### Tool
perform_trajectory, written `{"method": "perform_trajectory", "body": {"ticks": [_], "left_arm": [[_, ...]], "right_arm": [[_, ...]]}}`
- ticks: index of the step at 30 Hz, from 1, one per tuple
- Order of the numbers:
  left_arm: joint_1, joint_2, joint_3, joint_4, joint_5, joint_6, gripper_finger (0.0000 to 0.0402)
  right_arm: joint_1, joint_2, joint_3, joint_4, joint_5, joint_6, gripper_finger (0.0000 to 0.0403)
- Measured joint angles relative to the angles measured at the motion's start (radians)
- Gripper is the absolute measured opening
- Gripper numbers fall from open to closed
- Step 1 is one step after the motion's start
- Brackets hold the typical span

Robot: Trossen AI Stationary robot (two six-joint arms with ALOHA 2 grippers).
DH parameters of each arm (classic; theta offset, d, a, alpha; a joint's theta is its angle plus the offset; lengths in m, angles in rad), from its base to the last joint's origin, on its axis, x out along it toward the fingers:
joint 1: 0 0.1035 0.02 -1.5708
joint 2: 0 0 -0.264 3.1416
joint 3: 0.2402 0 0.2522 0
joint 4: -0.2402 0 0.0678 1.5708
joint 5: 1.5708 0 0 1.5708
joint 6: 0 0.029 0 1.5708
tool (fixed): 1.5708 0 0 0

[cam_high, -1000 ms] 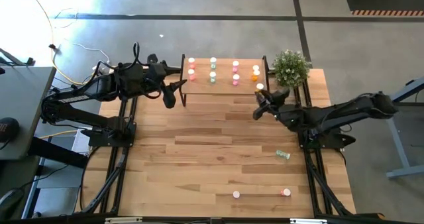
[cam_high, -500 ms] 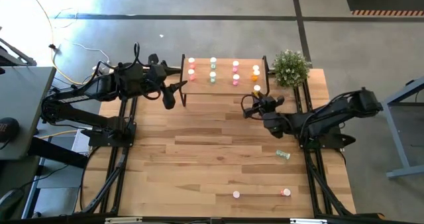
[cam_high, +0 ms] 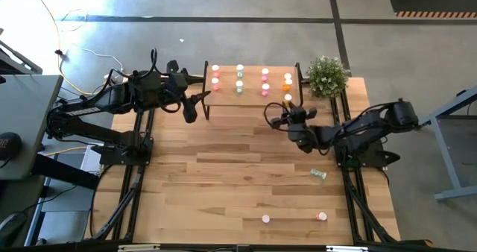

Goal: Pick and place medicine bottles onto shelf by color
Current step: Put the yellow pill bottle on the shelf aligned with the other yellow pill bottles

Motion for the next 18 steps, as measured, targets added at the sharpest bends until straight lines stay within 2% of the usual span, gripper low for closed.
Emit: {"method": "perform_trajectory", "body": {"ticks": [6, 13, 18], "left_arm": [[0.000, 0.000, 0.000, 0.000, 0.000, 0.000, 0.0204], [0.000, 0.000, 0.000, 0.000, 0.000, 0.026, 0.0204], [0.000, 0.000, 0.000, 0.000, 0.000, 0.026, 0.0204]], "right_arm": [[-0.045, 0.000, 0.000, 0.000, -0.018, -0.008, 0.0068], [-0.116, 0.000, 0.000, -0.003, -0.147, -0.003, 0.0068], [-0.145, -0.001, 0.000, -0.007, -0.161, 0.032, 0.0068]]}}
